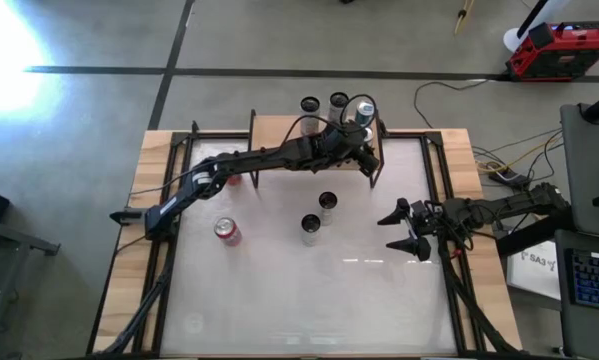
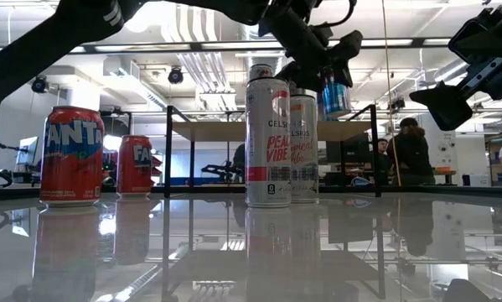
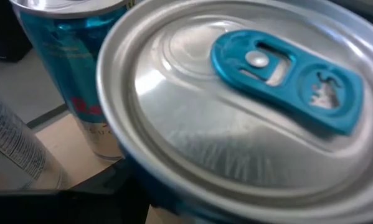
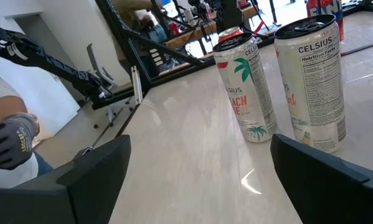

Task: Place canned beverage on shelf
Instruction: Put the blue soda can on the shelf aligned with the other blue soda can

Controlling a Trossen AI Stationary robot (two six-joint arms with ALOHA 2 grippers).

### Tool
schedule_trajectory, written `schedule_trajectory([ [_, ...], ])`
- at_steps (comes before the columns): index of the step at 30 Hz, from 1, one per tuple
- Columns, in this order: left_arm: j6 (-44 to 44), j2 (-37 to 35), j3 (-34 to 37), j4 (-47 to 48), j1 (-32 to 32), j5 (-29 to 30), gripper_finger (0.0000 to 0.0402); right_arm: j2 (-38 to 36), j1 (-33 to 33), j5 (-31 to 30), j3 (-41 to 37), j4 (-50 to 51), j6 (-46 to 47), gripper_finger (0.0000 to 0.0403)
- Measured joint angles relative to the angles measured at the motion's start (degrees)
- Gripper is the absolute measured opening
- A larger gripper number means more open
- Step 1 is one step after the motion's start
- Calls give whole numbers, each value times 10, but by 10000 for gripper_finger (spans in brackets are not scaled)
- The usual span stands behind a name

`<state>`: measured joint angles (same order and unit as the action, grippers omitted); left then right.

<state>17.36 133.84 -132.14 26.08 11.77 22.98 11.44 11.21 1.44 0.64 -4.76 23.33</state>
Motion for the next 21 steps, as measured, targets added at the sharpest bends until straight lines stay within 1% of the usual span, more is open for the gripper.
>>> schedule_trajectory([
  [6,-13,0,0,0,0,-12,237,0,0,0,0,0,0,370],
  [21,-31,0,7,-6,0,-15,237,0,0,0,0,0,0,370],
])
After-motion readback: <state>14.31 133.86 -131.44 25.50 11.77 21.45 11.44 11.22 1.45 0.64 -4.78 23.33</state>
